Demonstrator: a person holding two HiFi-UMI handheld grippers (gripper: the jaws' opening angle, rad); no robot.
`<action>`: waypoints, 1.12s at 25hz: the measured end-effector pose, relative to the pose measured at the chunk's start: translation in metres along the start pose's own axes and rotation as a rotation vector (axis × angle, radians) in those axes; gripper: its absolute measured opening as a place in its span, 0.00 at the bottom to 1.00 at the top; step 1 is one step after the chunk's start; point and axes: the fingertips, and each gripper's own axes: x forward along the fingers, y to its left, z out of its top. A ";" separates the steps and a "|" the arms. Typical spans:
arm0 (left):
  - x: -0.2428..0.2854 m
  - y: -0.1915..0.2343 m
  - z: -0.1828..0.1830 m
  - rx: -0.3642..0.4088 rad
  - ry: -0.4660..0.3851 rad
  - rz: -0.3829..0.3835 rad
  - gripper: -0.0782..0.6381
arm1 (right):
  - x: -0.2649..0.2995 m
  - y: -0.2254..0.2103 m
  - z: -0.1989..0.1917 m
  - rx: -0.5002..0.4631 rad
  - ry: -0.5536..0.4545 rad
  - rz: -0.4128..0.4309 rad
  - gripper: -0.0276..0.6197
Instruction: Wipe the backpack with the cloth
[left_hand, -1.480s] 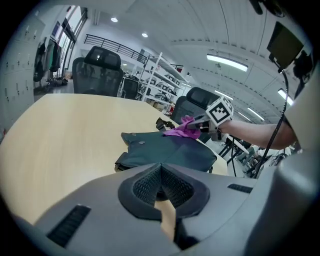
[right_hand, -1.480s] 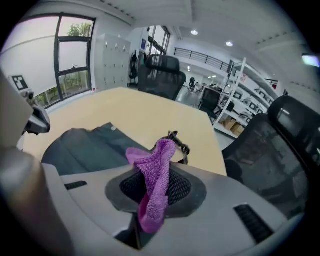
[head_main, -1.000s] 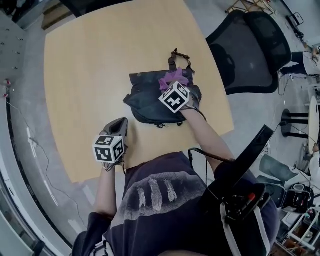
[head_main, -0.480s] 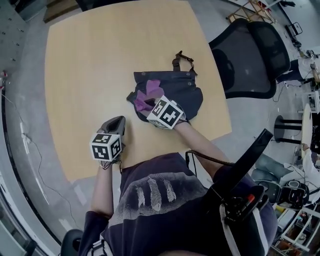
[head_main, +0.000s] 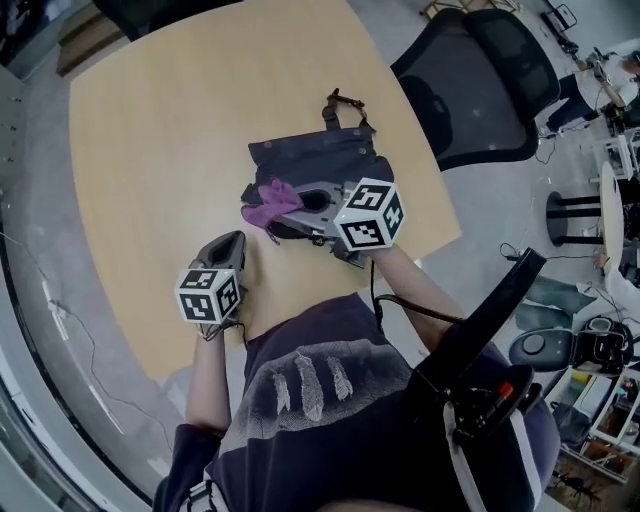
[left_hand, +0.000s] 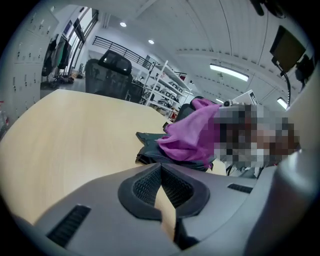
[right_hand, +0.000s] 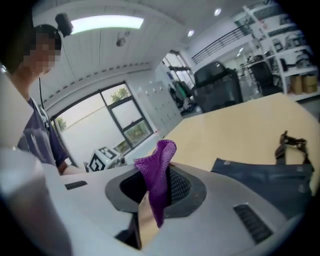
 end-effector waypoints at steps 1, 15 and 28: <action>0.001 -0.001 0.000 0.004 0.002 -0.006 0.12 | -0.020 -0.012 0.013 0.019 -0.071 -0.056 0.15; 0.010 -0.030 -0.006 0.075 0.041 -0.072 0.12 | -0.141 -0.145 -0.088 -0.108 0.157 -0.824 0.15; -0.010 -0.076 -0.019 0.112 0.003 0.013 0.12 | -0.077 -0.004 -0.052 -0.079 -0.072 -0.243 0.15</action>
